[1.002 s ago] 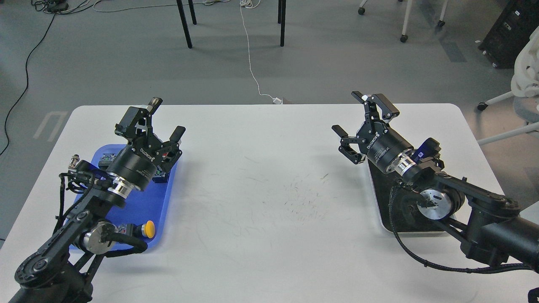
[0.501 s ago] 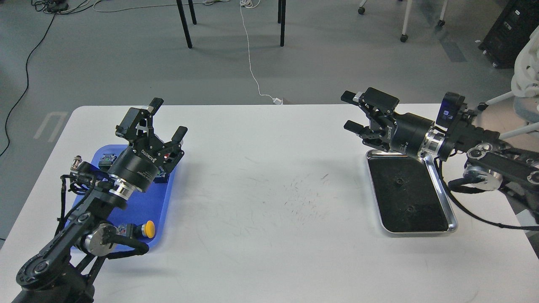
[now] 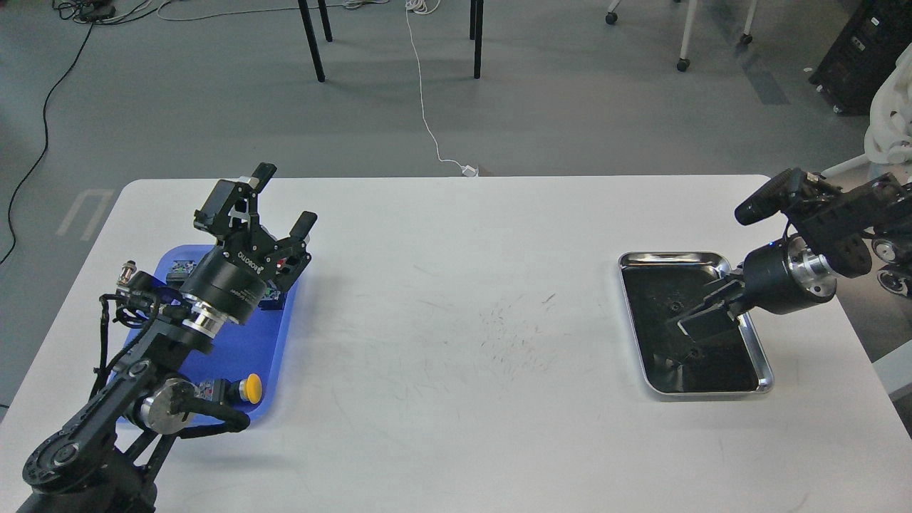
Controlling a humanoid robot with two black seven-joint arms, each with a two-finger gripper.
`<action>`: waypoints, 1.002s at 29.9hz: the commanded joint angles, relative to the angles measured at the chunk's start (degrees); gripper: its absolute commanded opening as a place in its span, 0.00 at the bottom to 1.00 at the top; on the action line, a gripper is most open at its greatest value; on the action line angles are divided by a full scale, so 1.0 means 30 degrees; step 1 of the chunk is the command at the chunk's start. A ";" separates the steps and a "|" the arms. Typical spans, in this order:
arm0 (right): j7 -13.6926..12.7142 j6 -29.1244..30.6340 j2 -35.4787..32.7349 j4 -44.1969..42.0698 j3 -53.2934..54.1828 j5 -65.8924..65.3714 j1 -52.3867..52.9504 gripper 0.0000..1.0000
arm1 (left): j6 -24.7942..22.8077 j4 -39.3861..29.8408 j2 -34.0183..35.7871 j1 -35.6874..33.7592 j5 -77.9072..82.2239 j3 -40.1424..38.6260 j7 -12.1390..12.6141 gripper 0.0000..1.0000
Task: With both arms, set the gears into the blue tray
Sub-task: 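Move the right gripper down over the metal tray, then grasp a small black part in the metal tray with the right gripper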
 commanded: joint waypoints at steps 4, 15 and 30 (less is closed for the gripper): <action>-0.0001 -0.1633 0.0860 -0.0814 -0.1337 -0.1045 -0.0153 0.93 | 0.0002 -0.0074 -0.0006 0.0151 0.0000 -0.0001 -0.0010 0.98; -0.0001 -0.3128 0.2474 -0.2603 -0.2597 -0.0986 -0.1178 0.74 | 0.0031 -0.0074 0.0023 0.0298 0.0000 -0.0001 -0.0010 0.98; -0.0001 -0.3245 0.2942 -0.2984 -0.2715 -0.0927 -0.1970 0.62 | 0.0002 -0.0250 0.0082 0.0473 0.0030 -0.0030 -0.0010 0.98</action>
